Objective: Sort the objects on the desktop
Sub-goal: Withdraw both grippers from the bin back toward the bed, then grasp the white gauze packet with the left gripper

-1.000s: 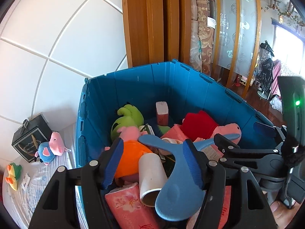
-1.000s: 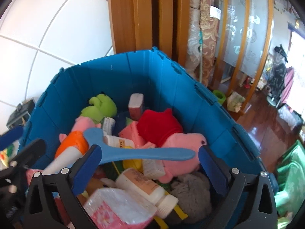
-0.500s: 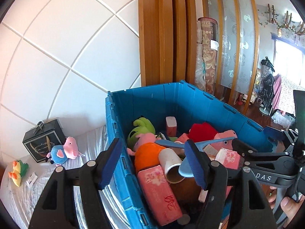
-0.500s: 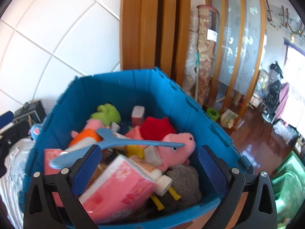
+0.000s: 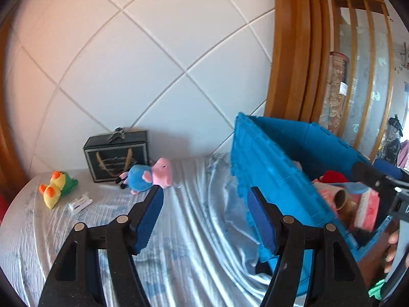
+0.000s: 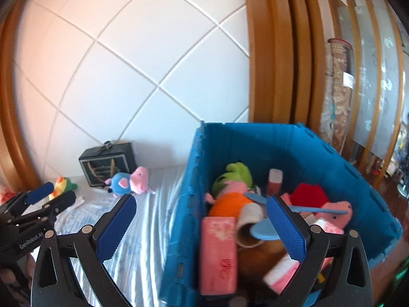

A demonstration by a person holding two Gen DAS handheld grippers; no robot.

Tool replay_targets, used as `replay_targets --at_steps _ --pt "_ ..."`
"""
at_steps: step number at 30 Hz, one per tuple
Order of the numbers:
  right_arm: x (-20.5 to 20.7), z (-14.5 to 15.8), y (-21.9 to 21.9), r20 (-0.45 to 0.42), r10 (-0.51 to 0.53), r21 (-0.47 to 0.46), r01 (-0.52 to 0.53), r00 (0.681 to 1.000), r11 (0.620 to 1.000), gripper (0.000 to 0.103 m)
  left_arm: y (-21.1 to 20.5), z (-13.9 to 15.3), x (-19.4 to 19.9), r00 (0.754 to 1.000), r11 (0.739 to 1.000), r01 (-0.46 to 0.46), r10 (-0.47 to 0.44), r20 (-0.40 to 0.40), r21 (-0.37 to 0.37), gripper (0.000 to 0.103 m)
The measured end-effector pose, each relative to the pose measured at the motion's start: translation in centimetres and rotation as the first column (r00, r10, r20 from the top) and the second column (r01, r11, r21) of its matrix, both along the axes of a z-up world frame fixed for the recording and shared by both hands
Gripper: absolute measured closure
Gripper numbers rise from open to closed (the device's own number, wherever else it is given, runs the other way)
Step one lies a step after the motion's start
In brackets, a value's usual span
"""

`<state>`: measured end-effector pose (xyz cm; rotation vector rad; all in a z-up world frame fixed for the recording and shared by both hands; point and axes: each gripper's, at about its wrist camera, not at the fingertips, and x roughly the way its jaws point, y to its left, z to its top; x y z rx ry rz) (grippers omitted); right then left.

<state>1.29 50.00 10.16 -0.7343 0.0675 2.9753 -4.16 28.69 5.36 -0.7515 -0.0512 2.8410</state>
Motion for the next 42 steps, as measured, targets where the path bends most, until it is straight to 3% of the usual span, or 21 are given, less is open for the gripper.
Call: replay_targets --at_steps 10,21,29,36,42 --pt "-7.2 -5.1 -12.7 0.121 0.17 -0.024 -0.168 0.978 0.985 0.0 -18.1 -7.5 -2.1 0.965 0.98 -0.197 0.199 0.172 -0.029 0.036" --pt "-15.0 -12.3 -18.8 0.297 0.186 -0.049 -0.18 0.937 0.983 0.0 -31.2 -15.2 -6.8 0.891 0.943 -0.327 0.328 0.313 -0.056 0.036" --pt "-22.3 -19.7 -18.3 0.449 0.13 -0.06 -0.115 0.884 0.992 0.0 -35.4 -22.2 -15.7 0.842 0.945 -0.319 0.318 0.436 -0.073 0.036" --pt "-29.1 -26.2 -18.2 0.552 0.111 -0.067 -0.089 0.826 0.994 0.0 -35.8 -27.0 -25.3 0.842 0.957 -0.236 0.288 0.456 -0.167 0.036" --pt "-34.4 -28.8 -19.1 0.572 0.142 -0.075 -0.121 0.808 0.99 0.0 -35.5 -29.8 -31.6 0.851 0.957 -0.148 0.252 0.46 -0.25 0.036"
